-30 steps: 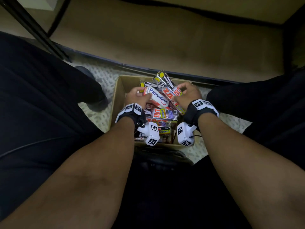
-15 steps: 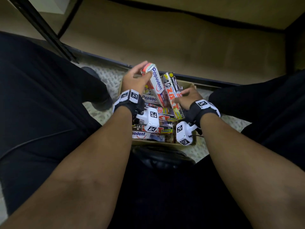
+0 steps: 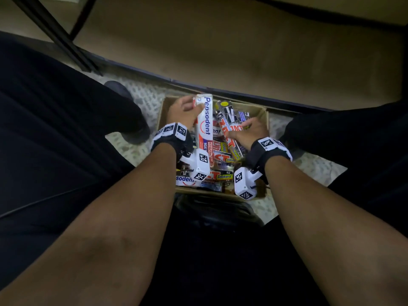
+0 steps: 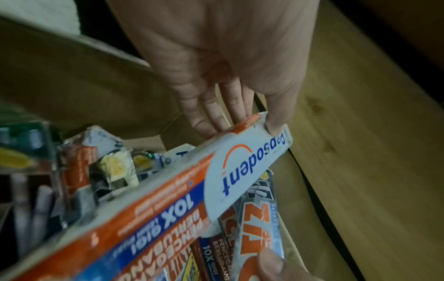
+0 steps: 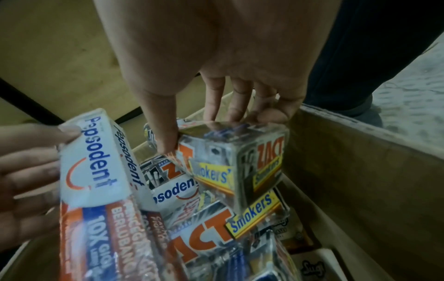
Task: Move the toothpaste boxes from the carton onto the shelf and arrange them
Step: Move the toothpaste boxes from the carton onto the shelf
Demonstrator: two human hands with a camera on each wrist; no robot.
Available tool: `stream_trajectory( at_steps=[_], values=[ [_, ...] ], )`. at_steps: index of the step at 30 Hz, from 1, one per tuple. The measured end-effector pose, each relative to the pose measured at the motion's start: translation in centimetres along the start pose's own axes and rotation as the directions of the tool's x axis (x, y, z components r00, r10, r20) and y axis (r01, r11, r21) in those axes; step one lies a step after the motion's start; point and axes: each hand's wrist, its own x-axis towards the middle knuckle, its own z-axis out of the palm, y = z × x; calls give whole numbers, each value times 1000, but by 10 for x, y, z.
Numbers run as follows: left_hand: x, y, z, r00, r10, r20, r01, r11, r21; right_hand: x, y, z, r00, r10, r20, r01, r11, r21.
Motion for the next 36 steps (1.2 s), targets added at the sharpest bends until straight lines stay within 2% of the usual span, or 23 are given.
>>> stream_trajectory(
  at_steps=[2,5,10,12,14,16,19,27,31,36],
  values=[
    [4,-11,0,997,-82,0,82,996,-24,2,1,2,1000,-7,12,7,1000,13],
    [3,-24,-2,983,-168,67,166,985,42,5,3,6,1000,-13,21,13,1000,5],
    [-5,-37,2,971,-182,157,157,975,157,2,1,7,999,-20,40,19,999,30],
    [-6,-38,2,969,-165,185,135,977,166,1,-1,6,999,-14,45,12,999,41],
    [-11,-39,1,971,-119,207,64,965,253,-1,-3,4,999,-10,48,8,999,45],
    [-14,-39,2,981,-81,178,12,935,355,-4,-3,2,999,-9,53,6,998,63],
    [-18,-37,3,993,-59,105,12,916,402,-10,-1,-1,999,-5,45,1,995,98],
    [-40,-20,-2,994,-49,100,6,919,394,-31,-7,-17,996,-87,-6,87,995,46],
    [-58,-3,-3,992,16,126,-61,928,368,-47,-16,-31,984,-162,-74,164,986,13],
    [-77,29,-6,980,107,166,-147,956,255,-70,-34,-63,963,-245,-115,245,969,-15]
  ],
)
